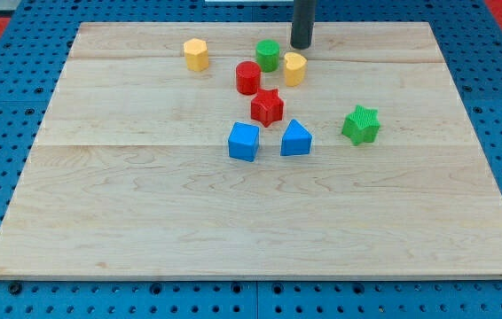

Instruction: Move the hexagon downwards

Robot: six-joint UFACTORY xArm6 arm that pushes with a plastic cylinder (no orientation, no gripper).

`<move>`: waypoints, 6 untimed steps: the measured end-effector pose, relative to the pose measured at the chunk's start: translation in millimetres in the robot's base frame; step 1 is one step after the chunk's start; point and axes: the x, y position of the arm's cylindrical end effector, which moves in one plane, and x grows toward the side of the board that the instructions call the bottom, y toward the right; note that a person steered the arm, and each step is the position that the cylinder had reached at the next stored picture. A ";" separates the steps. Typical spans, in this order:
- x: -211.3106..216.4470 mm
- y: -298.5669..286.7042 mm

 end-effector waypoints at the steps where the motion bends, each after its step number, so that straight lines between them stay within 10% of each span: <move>1: -5.8 -105.3; 5: 46.6 -188.5; 6: 121.8 -196.5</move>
